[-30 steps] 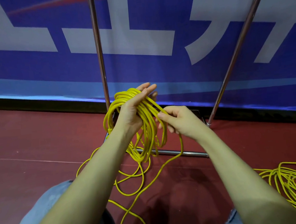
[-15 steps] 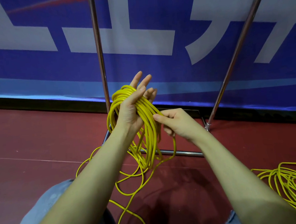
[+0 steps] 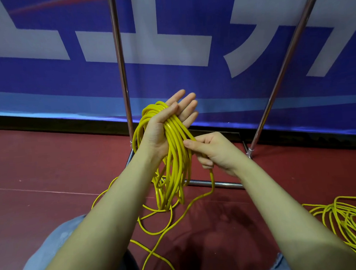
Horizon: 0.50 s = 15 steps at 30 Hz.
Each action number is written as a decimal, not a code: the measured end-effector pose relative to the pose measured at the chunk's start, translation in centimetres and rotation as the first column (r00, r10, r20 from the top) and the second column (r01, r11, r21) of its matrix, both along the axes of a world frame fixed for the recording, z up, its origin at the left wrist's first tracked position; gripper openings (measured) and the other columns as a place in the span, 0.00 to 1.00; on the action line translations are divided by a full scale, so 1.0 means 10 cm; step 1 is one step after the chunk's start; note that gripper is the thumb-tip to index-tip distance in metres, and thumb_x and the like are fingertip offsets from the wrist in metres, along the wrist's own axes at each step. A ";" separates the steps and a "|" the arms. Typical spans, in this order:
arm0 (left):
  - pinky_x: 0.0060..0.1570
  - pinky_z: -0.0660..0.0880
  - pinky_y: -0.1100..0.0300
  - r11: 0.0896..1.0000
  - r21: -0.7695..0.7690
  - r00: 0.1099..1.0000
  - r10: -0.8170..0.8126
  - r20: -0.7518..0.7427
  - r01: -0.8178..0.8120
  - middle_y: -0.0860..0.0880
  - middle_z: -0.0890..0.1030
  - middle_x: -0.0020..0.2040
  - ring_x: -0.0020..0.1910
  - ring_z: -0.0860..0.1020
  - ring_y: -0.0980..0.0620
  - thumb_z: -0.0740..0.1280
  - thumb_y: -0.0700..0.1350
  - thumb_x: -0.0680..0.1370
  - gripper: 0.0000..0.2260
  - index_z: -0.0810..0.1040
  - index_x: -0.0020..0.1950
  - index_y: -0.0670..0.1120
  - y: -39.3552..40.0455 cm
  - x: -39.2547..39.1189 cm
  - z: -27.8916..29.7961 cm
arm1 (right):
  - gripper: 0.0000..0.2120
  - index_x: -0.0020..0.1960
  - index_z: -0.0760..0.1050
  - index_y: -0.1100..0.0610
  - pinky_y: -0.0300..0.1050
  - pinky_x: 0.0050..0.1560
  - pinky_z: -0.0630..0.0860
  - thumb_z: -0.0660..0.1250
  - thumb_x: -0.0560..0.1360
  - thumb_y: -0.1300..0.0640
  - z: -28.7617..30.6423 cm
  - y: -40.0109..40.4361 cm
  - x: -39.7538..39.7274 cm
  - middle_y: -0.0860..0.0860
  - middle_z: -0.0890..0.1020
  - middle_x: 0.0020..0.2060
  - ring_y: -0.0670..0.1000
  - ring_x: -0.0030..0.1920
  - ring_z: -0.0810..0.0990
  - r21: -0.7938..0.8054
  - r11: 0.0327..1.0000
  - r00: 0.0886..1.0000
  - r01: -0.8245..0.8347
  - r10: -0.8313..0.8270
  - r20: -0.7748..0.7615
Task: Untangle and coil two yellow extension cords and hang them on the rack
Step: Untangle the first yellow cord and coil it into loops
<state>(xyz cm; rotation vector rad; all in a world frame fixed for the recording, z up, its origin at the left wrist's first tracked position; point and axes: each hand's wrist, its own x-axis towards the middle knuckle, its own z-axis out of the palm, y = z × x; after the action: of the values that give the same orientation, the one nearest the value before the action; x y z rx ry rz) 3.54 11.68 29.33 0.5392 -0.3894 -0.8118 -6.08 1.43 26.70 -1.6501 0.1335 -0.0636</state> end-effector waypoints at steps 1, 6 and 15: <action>0.47 0.80 0.58 1.000 0.008 1.000 -0.007 0.001 0.007 0.45 0.84 0.47 0.44 0.84 0.52 0.53 0.37 0.80 0.12 0.75 0.57 0.43 0.00 0.00 0.01 | 0.12 0.36 0.75 0.60 0.37 0.23 0.59 0.62 0.78 0.60 -0.01 -0.03 -0.01 0.45 0.74 0.20 0.43 0.18 0.62 0.016 1.000 1.000 0.015 -0.015 0.003; 0.37 0.79 0.62 0.998 0.052 0.999 0.043 -0.009 -0.042 0.47 0.84 0.41 0.28 0.79 0.57 0.54 0.39 0.81 0.11 0.75 0.55 0.42 0.03 0.03 0.01 | 0.02 0.43 0.79 0.62 0.35 0.31 0.74 0.67 0.73 0.66 -0.14 -0.23 -0.03 0.49 0.83 0.33 0.45 0.26 0.77 0.036 0.994 0.992 0.105 -0.102 -0.070; 0.33 0.78 0.63 0.981 -0.030 0.968 0.183 -0.170 -0.191 0.48 0.82 0.34 0.24 0.76 0.58 0.57 0.39 0.81 0.09 0.76 0.50 0.42 0.12 0.12 0.05 | 0.05 0.48 0.80 0.57 0.37 0.29 0.65 0.66 0.75 0.64 -0.24 -0.23 -0.06 0.55 0.82 0.45 0.44 0.23 0.66 0.002 0.992 0.992 0.128 -0.128 -0.017</action>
<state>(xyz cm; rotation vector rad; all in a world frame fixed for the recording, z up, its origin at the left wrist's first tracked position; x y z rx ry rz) 4.70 12.92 29.86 0.4531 -0.1990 -0.6585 -6.63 -0.83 24.34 -1.6381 0.2521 -0.1467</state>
